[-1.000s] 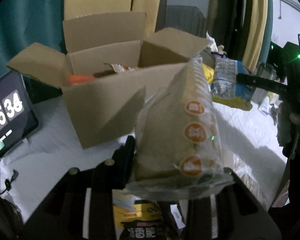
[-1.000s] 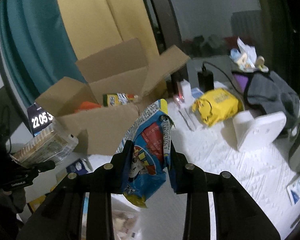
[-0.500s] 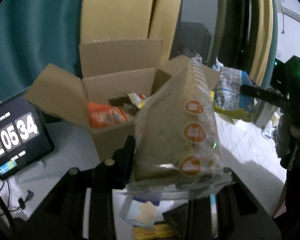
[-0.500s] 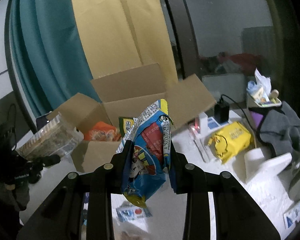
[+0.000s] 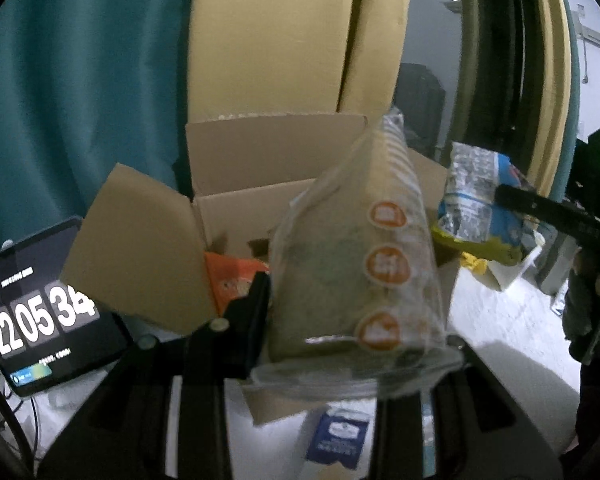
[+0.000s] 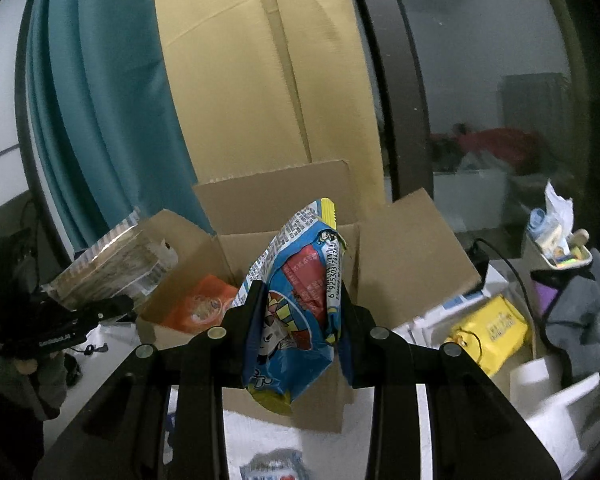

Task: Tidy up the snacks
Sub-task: 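Lower both held items into the box and open both grippers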

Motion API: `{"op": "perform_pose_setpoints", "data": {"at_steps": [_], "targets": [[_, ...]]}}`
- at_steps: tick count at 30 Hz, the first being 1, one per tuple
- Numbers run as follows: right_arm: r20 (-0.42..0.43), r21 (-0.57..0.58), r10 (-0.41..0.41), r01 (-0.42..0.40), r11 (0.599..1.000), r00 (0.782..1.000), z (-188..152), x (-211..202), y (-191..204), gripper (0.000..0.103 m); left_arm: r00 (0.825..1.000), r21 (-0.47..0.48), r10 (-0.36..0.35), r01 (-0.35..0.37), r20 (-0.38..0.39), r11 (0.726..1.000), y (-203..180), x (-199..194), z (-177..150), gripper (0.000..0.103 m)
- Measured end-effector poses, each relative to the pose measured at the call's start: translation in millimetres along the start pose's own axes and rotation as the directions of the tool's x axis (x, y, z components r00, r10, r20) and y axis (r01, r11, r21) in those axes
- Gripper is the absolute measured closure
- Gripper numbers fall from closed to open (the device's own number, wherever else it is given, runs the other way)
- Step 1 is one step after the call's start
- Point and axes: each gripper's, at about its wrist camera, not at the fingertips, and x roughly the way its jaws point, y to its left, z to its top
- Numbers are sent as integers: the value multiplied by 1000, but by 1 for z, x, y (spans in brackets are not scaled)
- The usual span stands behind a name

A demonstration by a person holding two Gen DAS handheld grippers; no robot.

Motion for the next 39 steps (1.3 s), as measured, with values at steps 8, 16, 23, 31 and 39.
{"op": "perform_pose_setpoints", "data": {"at_steps": [8,16,23,31,39], "targets": [[-11,4,9,-9,1000,1000,10,36,-1,69,1000,-23,0,0,-11,1000,12,30,11,70],[-24,15,8,-8,1000,1000,18,71,-6,69,1000,-20,4,-5,-26,1000,17,51,20,69],[-34,-30,-8,7,1000,999,29,109,2,68,999,-39,-3,1,-46,999,18,64,26,39],[-30,-87,-36,33,996,999,27,112,13,44,1000,-60,-15,14,-15,998,19,51,28,23],[-59,-84,-46,41,996,997,30,101,15,44,1000,-65,-21,22,24,998,15,28,30,22]]}}
